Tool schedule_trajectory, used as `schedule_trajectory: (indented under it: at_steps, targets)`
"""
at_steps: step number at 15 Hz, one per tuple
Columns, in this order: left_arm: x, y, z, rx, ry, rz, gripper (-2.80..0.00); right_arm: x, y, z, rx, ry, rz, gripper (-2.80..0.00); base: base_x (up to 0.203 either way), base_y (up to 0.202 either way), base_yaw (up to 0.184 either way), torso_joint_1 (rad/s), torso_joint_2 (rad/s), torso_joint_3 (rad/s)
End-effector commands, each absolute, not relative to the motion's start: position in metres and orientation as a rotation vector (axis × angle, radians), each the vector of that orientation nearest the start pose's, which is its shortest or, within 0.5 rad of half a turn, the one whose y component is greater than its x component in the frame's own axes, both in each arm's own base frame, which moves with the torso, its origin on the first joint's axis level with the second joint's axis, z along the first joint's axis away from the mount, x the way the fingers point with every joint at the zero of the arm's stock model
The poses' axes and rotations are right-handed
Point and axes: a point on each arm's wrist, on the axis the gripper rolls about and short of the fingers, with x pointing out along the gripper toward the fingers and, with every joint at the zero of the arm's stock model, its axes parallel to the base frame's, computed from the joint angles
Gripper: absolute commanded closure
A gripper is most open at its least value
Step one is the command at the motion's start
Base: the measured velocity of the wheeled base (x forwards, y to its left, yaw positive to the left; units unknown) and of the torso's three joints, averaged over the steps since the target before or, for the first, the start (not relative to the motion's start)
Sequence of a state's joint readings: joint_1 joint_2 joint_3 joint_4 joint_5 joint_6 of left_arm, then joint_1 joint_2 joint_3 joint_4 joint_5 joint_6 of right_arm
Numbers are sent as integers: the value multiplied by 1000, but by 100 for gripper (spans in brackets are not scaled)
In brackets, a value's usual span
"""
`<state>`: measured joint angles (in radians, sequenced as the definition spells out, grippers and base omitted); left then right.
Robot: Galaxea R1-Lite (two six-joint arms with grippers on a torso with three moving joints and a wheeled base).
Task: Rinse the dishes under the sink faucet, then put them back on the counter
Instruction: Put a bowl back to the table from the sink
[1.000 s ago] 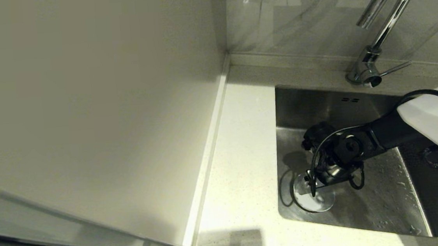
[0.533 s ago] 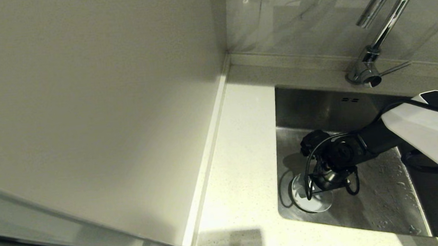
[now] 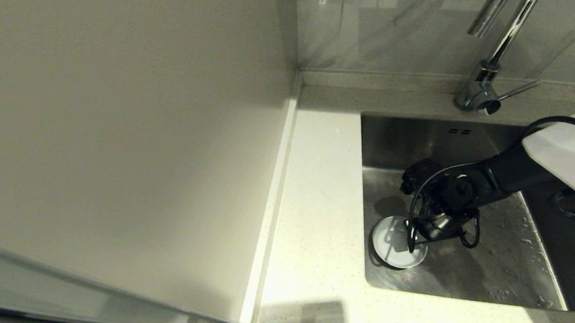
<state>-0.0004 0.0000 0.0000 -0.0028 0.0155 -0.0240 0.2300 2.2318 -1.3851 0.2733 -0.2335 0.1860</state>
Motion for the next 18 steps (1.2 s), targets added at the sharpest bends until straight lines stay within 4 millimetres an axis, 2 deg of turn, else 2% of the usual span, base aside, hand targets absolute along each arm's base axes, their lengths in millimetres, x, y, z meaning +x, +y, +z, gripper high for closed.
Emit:
schedule_trajectory:
  at_steps: [1, 4, 8, 10, 13, 15, 18]
  targets:
    - [-23, 0, 76, -25, -6, 15, 0, 385, 79, 91, -69, 1035, -115, 0, 0, 0, 0, 0, 0, 0]
    - [-23, 0, 76, -25, -6, 14, 0, 361, 65, 127, -38, 997, -146, 0, 0, 0, 0, 0, 0, 0]
    - [-23, 0, 76, -25, -6, 15, 0, 304, 39, 181, -5, 891, -209, 0, 0, 0, 0, 0, 0, 0]
    - [-23, 0, 76, -25, -6, 17, 0, 279, 7, 207, 38, 811, -315, 0, 0, 0, 0, 0, 0, 0]
    - [-23, 0, 76, -25, -6, 15, 0, 250, -44, 235, 55, 714, -498, 0, 0, 0, 0, 0, 0, 0]
    - [-23, 0, 76, -25, -6, 17, 0, 227, -52, 260, -26, 614, -541, 0, 0, 0, 0, 0, 0, 0]
    - [-23, 0, 76, -25, -6, 15, 0, 181, -46, 301, -241, 357, -534, 0, 0, 0, 0, 0, 0, 0]
